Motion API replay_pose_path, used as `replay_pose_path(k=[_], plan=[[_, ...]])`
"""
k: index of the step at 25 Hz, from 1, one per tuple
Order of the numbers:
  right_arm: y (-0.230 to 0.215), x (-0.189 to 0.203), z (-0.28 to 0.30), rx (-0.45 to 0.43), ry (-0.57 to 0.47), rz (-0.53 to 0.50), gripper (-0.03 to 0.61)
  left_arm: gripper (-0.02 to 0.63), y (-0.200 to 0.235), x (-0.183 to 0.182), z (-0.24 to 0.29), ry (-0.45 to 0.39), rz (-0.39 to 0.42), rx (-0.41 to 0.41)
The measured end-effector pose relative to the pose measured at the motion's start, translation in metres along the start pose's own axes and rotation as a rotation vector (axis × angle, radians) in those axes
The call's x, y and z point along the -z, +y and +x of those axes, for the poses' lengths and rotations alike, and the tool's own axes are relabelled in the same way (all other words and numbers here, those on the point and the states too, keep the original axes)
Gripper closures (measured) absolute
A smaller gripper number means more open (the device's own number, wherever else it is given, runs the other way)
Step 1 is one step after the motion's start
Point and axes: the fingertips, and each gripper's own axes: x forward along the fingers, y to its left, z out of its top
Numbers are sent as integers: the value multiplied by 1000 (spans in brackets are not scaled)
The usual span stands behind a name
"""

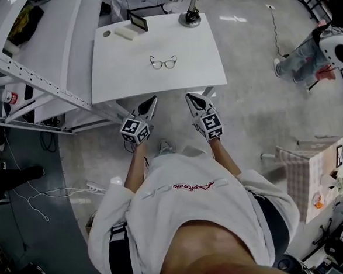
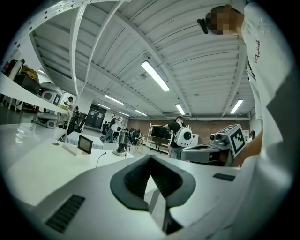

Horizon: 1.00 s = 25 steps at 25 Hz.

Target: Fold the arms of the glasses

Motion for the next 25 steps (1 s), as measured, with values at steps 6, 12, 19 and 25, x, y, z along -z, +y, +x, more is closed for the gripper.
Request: replay_pose_path(k=[6, 12, 19, 25], plan=[[-6, -2, 35, 46, -4, -9, 560, 592, 40, -7, 10, 6, 3, 34], [-4, 12, 44, 76, 29, 28, 560, 592, 56, -1, 16, 26, -8, 59], [-9, 23, 54, 90, 49, 43, 560, 592, 70, 14, 21, 51, -24, 53], [-27, 24, 72, 95, 49, 51, 561, 592, 84, 13, 41, 63, -29, 65]])
